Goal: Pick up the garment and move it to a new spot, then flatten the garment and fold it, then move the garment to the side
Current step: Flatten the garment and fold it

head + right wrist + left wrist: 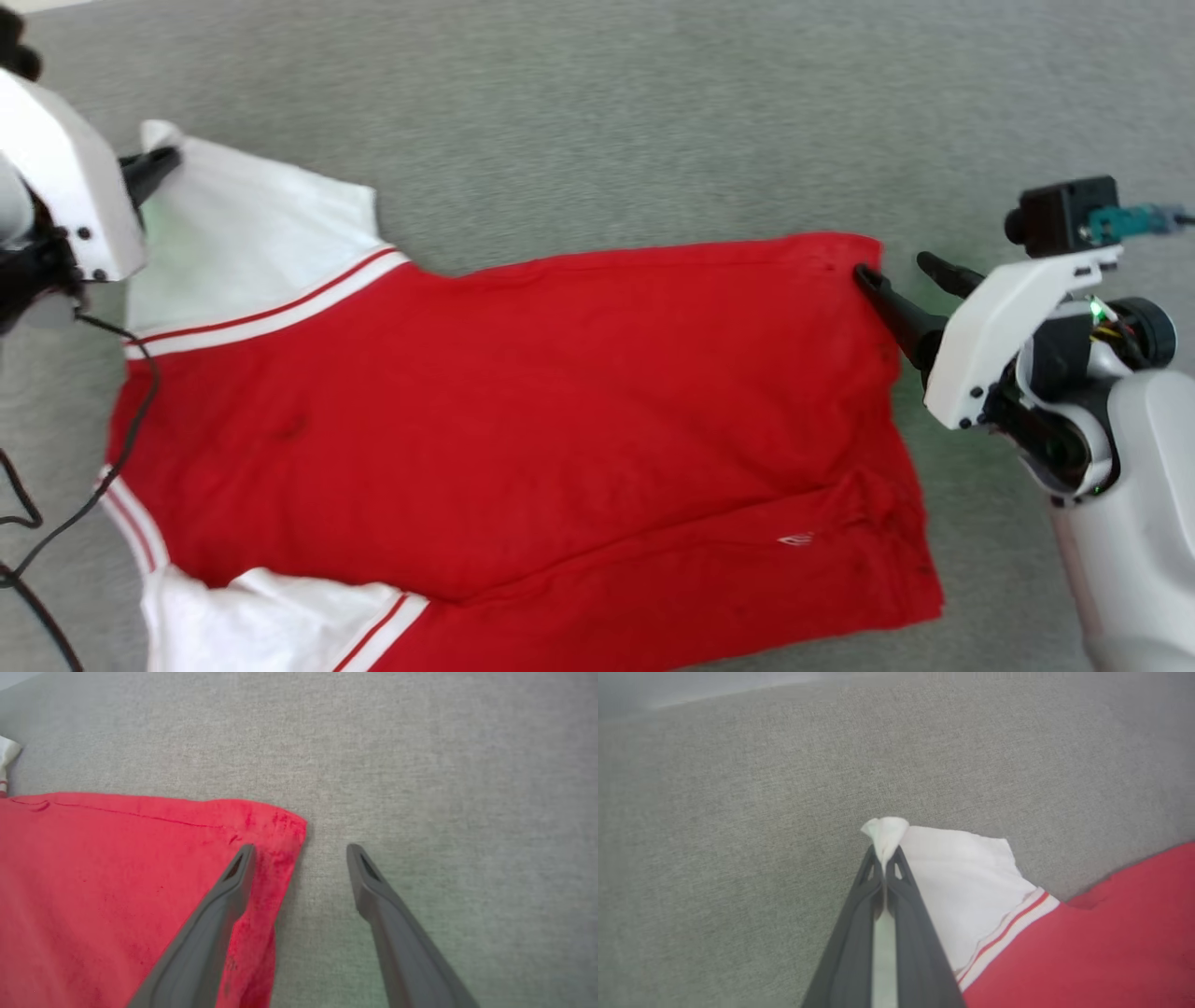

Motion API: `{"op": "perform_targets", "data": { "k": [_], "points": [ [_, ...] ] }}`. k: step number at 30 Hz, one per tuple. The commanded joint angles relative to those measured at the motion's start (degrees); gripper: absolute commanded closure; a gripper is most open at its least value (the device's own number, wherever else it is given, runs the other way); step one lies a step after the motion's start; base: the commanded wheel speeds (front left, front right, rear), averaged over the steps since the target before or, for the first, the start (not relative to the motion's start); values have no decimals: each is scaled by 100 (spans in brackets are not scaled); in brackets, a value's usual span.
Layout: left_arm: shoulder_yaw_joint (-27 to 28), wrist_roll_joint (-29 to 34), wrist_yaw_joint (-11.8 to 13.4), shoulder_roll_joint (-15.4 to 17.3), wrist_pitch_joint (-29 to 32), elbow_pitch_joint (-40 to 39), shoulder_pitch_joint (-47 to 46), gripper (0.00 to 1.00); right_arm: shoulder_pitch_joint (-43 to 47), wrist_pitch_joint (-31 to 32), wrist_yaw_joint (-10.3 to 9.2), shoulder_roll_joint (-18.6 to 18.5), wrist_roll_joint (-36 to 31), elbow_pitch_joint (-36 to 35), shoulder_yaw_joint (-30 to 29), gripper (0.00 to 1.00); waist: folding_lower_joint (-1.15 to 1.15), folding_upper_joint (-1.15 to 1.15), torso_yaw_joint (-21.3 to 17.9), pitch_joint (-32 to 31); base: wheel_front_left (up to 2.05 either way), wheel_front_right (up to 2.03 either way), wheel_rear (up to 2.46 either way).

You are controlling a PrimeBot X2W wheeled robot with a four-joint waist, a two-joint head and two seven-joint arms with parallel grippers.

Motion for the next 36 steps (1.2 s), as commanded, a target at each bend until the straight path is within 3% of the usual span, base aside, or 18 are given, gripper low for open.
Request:
{"op": "perform_targets", "data": {
  "k": [1,9,11,12,16,19,26,36],
  "points": [
    [-23,47,8,-60,-84,-104,-55,100,-196,186,-1,-79,91,168,49,0,0,0,259,10,0,0,0],
    [-143,112,18,-206,-203,-391,95,100,-512,1232,0,-271,285,1005,503,0,0,0,609,136,0,0,0],
    [-132,80,22,-218,-220,-396,136,100,-510,1509,2,-264,353,1122,634,87,0,0,642,137,0,0,0],
    [-134,73,15,-216,-232,-393,147,100,-526,1525,2,-267,371,1121,651,100,0,0,654,133,0,0,0],
    [-99,29,-10,-199,-323,-325,236,100,-654,1593,5,-415,392,1020,667,100,0,0,685,27,0,0,0],
    [5,-37,-39,-197,-514,-318,357,100,-824,1286,-1,-590,338,677,552,100,0,0,719,-181,0,0,0],
    [230,-195,64,-22,-961,-497,1029,100,-446,875,-1,-608,292,138,352,100,0,0,729,-672,0,0,0],
    [698,-688,709,86,-2031,-1517,3433,100,962,626,-1,-471,303,-493,-60,100,0,0,868,-1479,0,0,0]
  ]
}}
